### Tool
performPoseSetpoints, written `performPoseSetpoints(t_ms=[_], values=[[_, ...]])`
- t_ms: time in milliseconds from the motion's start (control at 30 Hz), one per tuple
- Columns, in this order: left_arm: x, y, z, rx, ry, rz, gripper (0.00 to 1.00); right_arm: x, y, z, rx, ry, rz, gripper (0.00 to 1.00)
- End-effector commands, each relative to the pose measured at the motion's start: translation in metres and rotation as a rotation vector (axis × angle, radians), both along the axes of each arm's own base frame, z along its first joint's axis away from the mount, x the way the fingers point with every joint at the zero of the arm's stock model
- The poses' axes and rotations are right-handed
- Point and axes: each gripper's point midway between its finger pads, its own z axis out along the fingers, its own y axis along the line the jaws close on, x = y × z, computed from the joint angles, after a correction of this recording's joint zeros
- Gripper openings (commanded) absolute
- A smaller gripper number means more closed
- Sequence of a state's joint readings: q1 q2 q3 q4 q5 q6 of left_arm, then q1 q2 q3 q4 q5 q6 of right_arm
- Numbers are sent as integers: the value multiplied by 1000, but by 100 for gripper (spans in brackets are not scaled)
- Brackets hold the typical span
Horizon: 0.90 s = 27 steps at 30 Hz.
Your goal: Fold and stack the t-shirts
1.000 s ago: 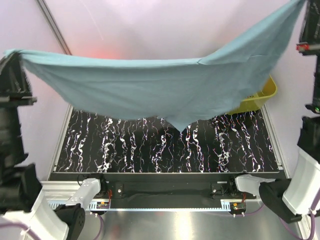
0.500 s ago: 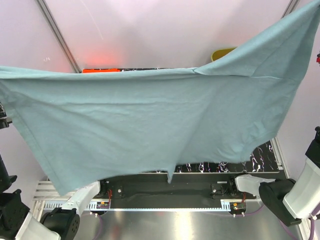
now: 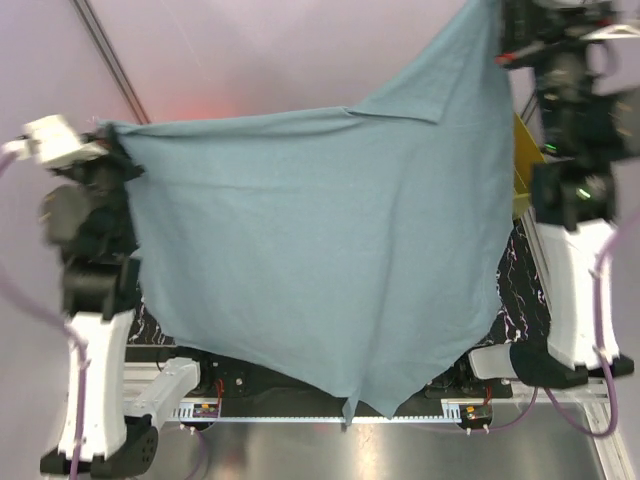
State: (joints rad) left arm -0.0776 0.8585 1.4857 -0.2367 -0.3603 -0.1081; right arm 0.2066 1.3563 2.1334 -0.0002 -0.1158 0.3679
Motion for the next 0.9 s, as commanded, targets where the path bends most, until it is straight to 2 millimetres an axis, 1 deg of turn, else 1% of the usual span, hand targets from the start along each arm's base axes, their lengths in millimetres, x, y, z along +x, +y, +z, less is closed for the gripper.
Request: performPoseSetpoints(t_ms=[0, 33, 67, 100, 133, 167, 200, 233, 267, 300, 333, 367, 400, 433, 467, 500, 533, 600, 667, 700, 767, 833, 867], values=[[55, 17, -65, 32, 118, 132, 0, 118, 18, -93, -6, 212, -18, 0], [78, 25, -117, 29, 234, 180, 0, 133, 20, -108, 2, 234, -19, 0], [91, 26, -137, 34, 271, 180, 0, 161, 26, -138, -12, 293, -24, 0], [103, 29, -162, 33, 327, 185, 0, 185, 28, -173, -17, 367, -40, 0], [121, 39, -205, 25, 418, 202, 0, 201, 29, -194, -31, 398, -51, 0], [134, 37, -223, 26, 450, 182, 0, 235, 35, -245, -48, 495, -69, 0], [149, 54, -260, 17, 532, 219, 0, 249, 38, -267, -61, 525, -73, 0], [156, 60, -279, 5, 575, 229, 0, 263, 41, -292, -84, 566, -83, 0], [164, 67, -294, -6, 610, 235, 0, 287, 47, -336, -109, 643, -89, 0], [172, 71, -307, -22, 632, 225, 0, 297, 49, -357, -126, 679, -93, 0], [187, 76, -330, -30, 685, 192, 0, 305, 51, -380, -146, 728, -93, 0], [193, 77, -339, -27, 717, 185, 0, 317, 55, -412, -168, 786, -88, 0], [197, 80, -344, -10, 738, 184, 0, 321, 60, -418, -182, 799, -77, 0], [204, 85, -353, -7, 764, 189, 0, 323, 63, -431, -197, 826, -71, 0], [207, 87, -358, -2, 777, 190, 0, 327, 67, -446, -206, 848, -65, 0], [209, 92, -367, 1, 800, 191, 0, 329, 69, -448, -206, 850, -57, 0], [214, 93, -367, 5, 802, 173, 0, 330, 71, -452, -201, 864, -47, 0], [217, 94, -377, 3, 842, 159, 0, 333, 74, -457, -203, 872, -44, 0], [222, 94, -386, -17, 866, 143, 0, 338, 75, -469, -205, 895, -46, 0], [221, 92, -394, -34, 889, 135, 0, 339, 76, -471, -207, 901, -40, 0], [218, 91, -403, -71, 906, 135, 0, 340, 79, -478, -195, 928, -24, 0], [213, 90, -412, -101, 930, 139, 0, 336, 80, -480, -166, 955, -11, 0], [209, 89, -418, -119, 954, 136, 0, 332, 81, -476, -157, 963, -11, 0]])
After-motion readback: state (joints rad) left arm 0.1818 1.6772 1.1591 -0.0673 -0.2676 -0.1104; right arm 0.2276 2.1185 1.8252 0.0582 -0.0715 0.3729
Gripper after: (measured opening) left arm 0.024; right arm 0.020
